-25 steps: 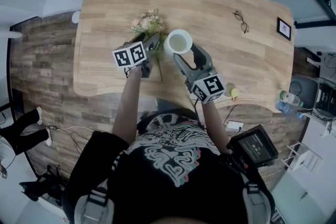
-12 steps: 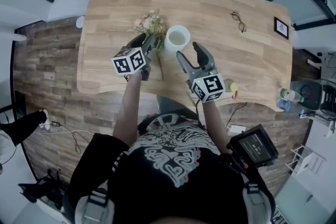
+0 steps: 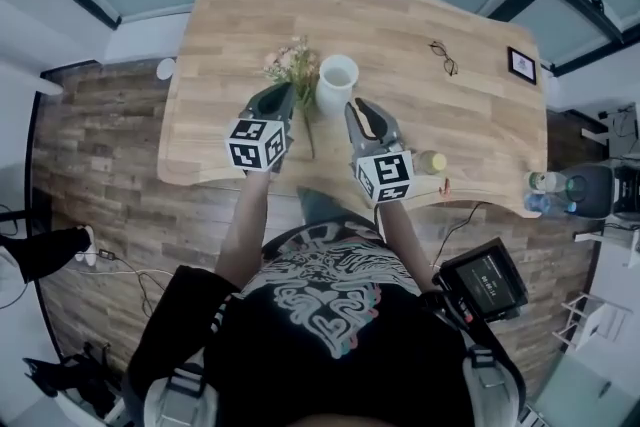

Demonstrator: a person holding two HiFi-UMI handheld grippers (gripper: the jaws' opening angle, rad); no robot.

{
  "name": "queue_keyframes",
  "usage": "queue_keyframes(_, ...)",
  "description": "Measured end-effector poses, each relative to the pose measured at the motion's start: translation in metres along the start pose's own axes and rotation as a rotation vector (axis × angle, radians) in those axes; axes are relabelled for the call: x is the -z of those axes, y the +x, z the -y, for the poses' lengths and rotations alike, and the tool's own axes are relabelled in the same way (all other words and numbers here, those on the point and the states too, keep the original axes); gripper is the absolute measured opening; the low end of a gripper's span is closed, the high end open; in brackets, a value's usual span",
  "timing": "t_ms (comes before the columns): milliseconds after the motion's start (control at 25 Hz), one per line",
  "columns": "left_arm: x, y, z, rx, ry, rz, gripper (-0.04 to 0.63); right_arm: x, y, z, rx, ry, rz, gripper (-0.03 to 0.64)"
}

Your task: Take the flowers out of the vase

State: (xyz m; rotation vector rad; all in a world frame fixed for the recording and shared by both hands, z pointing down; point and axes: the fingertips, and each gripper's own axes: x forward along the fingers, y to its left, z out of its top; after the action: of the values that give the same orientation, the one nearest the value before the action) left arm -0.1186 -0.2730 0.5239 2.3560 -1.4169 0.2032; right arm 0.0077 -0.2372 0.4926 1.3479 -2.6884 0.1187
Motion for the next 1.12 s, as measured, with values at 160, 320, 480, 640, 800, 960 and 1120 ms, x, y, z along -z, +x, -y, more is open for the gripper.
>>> queue_keyframes(160, -0.013, -0.016, 0.016, -0.011, 0.06, 0.051, -0.011, -0.006, -0.007, -0.001, 0.028, -0.037, -0.009, 0.002)
queue_keyframes(320, -0.021, -0.031, 0.019, -0.028, 0.074, 0.079, -0.011, -0.014, -0.011, -0.002, 0.061, -0.042, -0.002, 0.002)
queue_keyframes(480, -0.025, -0.049, 0.02, -0.06, 0.085, 0.105, -0.011, -0.027, -0.024, -0.007, 0.087, -0.039, 0.033, 0.0)
queue_keyframes(640, -0.032, -0.077, 0.019, -0.085, 0.091, 0.145, -0.011, -0.038, -0.033, -0.025, 0.087, -0.063, 0.045, 0.0)
queue_keyframes(800, -0.037, -0.082, 0.015, -0.089, 0.096, 0.159, -0.011, -0.037, -0.03, -0.032, 0.089, -0.085, 0.033, -0.002)
queue_keyframes(960, -0.035, -0.081, 0.014, -0.085, 0.093, 0.156, -0.011, -0.036, -0.031, -0.029, 0.106, -0.085, 0.031, -0.002)
queue_keyframes(1120, -0.031, -0.077, 0.015, -0.067, 0.073, 0.151, -0.011, -0.035, -0.032, -0.024, 0.117, -0.082, 0.034, -0.002)
